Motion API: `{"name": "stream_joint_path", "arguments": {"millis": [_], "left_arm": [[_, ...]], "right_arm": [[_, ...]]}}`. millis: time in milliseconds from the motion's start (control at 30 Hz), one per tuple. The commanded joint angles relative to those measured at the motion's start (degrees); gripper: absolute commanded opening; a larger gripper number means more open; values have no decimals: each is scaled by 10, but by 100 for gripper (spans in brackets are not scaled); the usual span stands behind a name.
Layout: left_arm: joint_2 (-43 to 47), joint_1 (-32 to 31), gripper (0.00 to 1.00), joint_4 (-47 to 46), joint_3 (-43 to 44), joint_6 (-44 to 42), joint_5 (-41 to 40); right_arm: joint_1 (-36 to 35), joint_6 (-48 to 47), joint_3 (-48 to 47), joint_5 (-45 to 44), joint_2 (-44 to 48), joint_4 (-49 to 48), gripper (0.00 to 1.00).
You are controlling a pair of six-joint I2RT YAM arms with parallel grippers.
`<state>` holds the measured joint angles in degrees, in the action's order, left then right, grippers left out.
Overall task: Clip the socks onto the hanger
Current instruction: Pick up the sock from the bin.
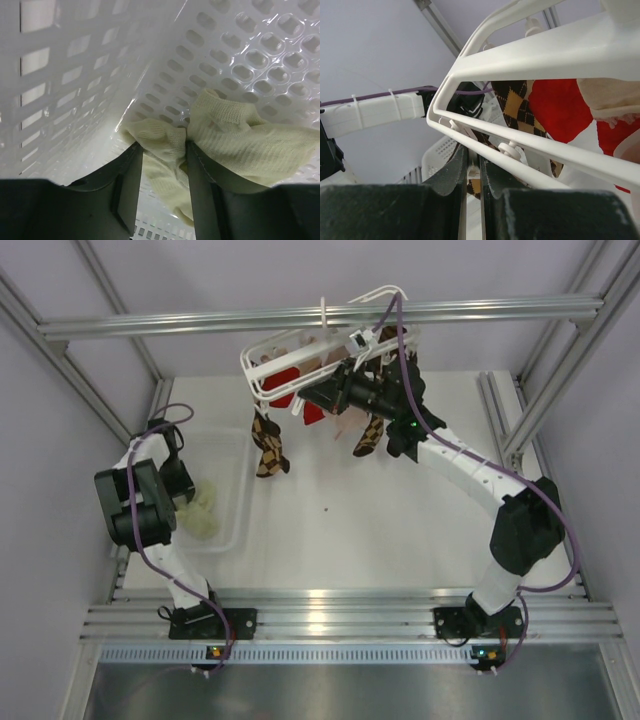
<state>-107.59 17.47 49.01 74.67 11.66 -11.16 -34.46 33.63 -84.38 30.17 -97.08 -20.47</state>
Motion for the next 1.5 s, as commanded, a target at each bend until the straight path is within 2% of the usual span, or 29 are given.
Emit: {"name": "stream_joint_path", "arguments": {"millis": [0,33,100,133,300,500,633,767,1033,1133,1200,1233,1333,1433,1467], "left_arm": [[-1,5,44,-17,3,19,-31],[2,5,43,-17,2,19,-27],[9,5,34,-17,2,19,-17],[12,5,25,-18,2,19,-11],[49,5,5,-15,19,5,18],[96,4,0,-23,21,-61,94],[107,-9,0,-38,16,-111,109],[112,-24,0,-59,15,-153,185],[87,-115,0,-123,35,-241,214],[53,-128,12,-131,56,-243,216],[21,-126,26,-122,71,-228,200],[11,-126,29,-114,92,-226,193],[-7,-113,44,-95,104,-222,220],[9,-109,53,-95,91,-242,236],[18,-109,54,-93,88,-247,247]], "right_arm": [[19,-1,-7,-15,2,-20,0],[19,-1,-8,-15,3,-19,0],[19,-1,-8,-16,2,-20,0],[19,-2,-7,-17,1,-20,0],[19,2,-11,-18,0,-23,0],[18,6,-18,-18,-5,-24,0],[18,7,-24,-19,-7,-22,0],[16,7,-26,-19,-9,-21,0],[16,7,-34,-20,-16,-19,0],[16,4,-37,-20,-18,-17,0],[16,2,-37,-20,-18,-15,0],[16,0,-38,-19,-18,-14,0],[15,-1,-38,-20,-18,-13,0],[16,2,-39,-20,-20,-13,0],[16,2,-40,-20,-20,-13,0]]}}
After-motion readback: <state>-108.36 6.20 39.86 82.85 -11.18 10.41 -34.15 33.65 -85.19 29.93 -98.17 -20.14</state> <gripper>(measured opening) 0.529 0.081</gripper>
